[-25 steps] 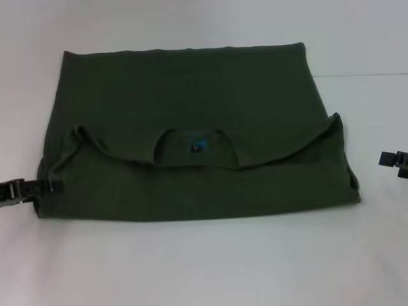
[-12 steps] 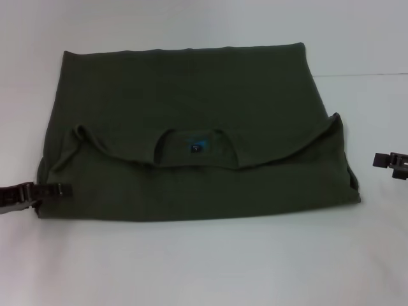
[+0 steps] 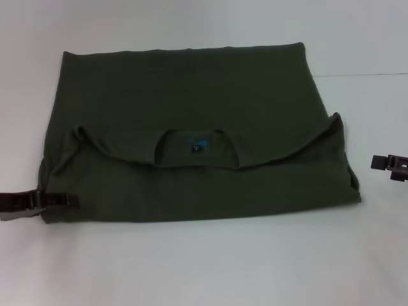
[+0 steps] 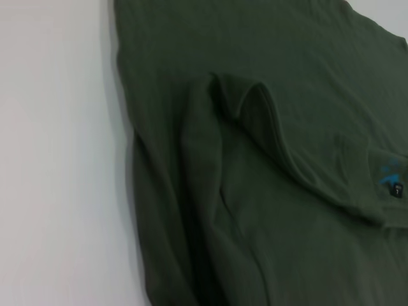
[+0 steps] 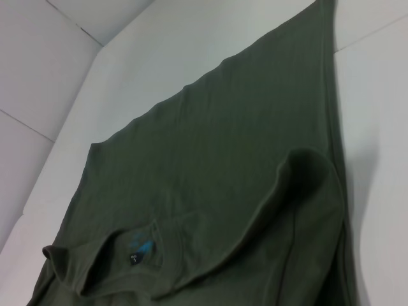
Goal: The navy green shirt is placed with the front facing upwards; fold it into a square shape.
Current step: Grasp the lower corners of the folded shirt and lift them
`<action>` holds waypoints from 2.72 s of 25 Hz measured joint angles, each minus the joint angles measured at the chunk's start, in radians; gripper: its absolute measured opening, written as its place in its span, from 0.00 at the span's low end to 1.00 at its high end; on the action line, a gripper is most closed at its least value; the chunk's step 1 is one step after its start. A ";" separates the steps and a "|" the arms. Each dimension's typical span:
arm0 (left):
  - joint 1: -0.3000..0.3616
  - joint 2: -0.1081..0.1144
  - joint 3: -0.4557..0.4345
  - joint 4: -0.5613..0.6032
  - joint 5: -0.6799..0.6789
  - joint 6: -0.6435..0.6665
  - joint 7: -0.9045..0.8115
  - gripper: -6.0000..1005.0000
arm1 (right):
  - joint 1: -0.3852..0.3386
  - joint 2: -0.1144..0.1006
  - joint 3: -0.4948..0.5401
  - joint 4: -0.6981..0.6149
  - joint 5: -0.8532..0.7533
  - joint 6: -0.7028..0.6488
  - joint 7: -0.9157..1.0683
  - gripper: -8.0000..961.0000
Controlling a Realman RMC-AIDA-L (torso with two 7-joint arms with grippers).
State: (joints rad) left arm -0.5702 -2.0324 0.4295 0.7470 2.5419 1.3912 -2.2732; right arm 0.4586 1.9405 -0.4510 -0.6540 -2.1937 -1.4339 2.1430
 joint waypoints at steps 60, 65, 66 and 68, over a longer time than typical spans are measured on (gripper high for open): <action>-0.012 0.003 0.007 0.006 0.015 -0.014 0.023 0.05 | 0.323 0.041 -0.233 0.010 -0.445 0.117 0.459 0.95; -0.015 0.005 0.007 0.005 0.015 -0.014 0.023 0.05 | 0.320 0.041 -0.240 0.005 -0.448 0.118 0.455 0.87; -0.016 0.005 0.007 0.004 0.015 -0.014 0.023 0.05 | 0.320 0.041 -0.245 0.005 -0.448 0.118 0.455 0.83; -0.016 0.005 0.007 0.004 0.015 -0.014 0.023 0.05 | 0.318 0.041 -0.256 0.005 -0.449 0.118 0.456 0.75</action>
State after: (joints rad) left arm -0.5865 -2.0277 0.4363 0.7514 2.5571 1.3774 -2.2503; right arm 0.7768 1.9816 -0.7070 -0.6488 -2.6430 -1.3156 2.5989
